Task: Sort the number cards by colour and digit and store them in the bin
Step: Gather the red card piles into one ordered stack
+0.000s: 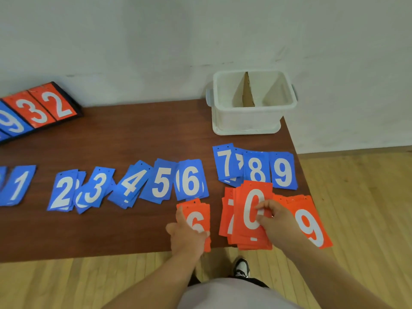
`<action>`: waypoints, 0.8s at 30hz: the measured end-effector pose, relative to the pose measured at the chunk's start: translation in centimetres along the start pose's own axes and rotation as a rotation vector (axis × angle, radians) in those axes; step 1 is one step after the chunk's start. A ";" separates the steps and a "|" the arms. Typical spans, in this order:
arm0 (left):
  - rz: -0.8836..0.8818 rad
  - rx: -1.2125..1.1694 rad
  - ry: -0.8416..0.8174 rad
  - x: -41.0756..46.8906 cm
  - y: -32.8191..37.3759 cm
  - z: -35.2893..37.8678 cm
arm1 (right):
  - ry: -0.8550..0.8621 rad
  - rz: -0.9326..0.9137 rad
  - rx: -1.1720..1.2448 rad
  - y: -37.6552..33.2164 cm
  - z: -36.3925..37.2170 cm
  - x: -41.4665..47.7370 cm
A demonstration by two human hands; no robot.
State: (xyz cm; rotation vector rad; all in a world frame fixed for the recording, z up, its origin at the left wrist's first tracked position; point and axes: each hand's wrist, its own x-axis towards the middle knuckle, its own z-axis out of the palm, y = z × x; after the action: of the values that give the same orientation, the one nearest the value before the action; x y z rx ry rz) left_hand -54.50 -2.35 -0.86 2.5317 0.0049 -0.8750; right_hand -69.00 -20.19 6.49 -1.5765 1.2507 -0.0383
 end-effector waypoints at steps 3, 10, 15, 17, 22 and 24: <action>0.030 -0.072 0.008 -0.4 -0.5 0.0 | -0.021 -0.010 -0.009 -0.3 -0.3 0.2; 0.143 -0.317 -0.086 -1.9 -1.0 -1.9 | -0.072 0.006 0.061 -0.5 0.1 0.4; 0.218 -0.413 -0.249 -3.9 1.5 -4.4 | -0.260 0.206 0.487 -1.1 1.6 -0.2; 0.241 -0.495 -0.334 -4.5 2.7 -5.1 | -0.325 0.228 0.569 -1.4 2.2 -0.4; 0.284 -0.584 -0.451 -5.4 4.7 -6.4 | -0.238 0.121 0.378 -1.6 2.6 -0.8; 0.330 -0.569 -0.476 -5.4 5.2 -6.7 | -0.235 0.109 0.374 -1.6 2.4 -0.8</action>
State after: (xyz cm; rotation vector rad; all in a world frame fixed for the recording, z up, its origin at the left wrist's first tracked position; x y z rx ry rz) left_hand -54.16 -3.41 9.10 1.7006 -0.2667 -1.1228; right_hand -66.90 -18.15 7.02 -1.1534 1.0711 -0.0155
